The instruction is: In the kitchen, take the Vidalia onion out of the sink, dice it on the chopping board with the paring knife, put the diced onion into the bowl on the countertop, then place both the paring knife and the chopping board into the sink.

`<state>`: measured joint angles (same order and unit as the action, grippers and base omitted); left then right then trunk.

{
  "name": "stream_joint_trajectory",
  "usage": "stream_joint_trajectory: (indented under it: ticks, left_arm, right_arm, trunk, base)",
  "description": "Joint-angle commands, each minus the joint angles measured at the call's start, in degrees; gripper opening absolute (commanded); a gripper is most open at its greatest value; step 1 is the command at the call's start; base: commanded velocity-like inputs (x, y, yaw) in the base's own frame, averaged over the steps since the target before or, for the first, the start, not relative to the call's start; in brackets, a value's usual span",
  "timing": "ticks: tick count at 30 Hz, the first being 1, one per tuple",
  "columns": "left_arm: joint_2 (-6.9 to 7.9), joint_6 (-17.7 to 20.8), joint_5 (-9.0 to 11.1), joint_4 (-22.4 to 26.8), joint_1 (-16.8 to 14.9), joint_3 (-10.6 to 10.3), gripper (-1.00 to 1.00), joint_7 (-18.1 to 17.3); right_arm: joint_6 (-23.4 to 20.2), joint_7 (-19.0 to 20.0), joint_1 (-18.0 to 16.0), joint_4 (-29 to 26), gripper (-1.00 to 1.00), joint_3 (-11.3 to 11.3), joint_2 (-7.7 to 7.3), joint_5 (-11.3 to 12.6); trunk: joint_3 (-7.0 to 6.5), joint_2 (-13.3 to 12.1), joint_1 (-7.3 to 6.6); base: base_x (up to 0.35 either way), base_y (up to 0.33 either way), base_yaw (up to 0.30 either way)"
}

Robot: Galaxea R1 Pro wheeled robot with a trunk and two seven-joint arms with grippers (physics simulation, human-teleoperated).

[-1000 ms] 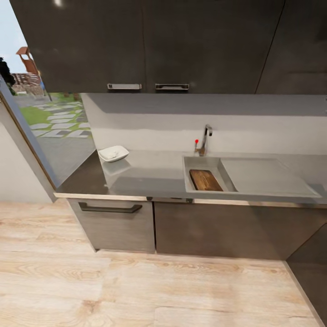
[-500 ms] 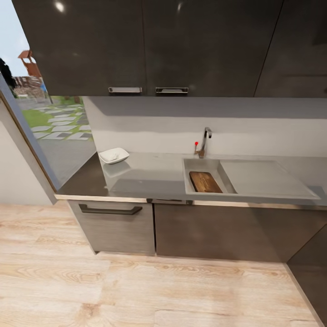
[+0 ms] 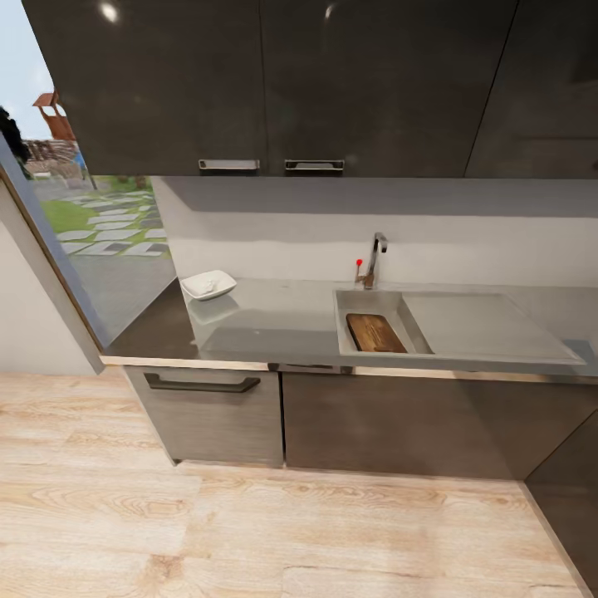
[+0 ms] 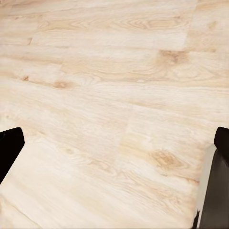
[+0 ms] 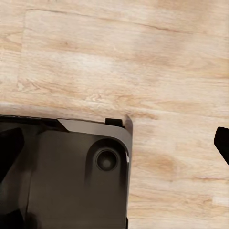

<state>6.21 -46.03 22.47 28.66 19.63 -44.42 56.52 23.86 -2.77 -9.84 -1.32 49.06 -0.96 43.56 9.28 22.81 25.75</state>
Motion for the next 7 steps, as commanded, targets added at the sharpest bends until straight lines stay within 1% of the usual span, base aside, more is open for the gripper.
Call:
stream_joint_trajectory:
  ticks: [1,7]
  left_arm:
    - [0.10,-0.02,0.30,-0.15,-0.04,-0.49,1.00,0.44]
    - [0.16,-0.02,0.30,-1.20,-0.04,-0.49,1.00,0.43]
  right_arm:
    - [0.05,-0.29,-0.01,-0.08,1.00,0.46,-0.05,0.23]
    - [0.05,-0.30,-0.01,-0.08,1.00,0.50,-0.04,0.28]
  trunk:
    - [0.10,0.11,0.03]
    - [0.10,0.11,0.03]
  base:
    - [0.000,0.000,0.000]
    - [0.000,0.000,0.000]
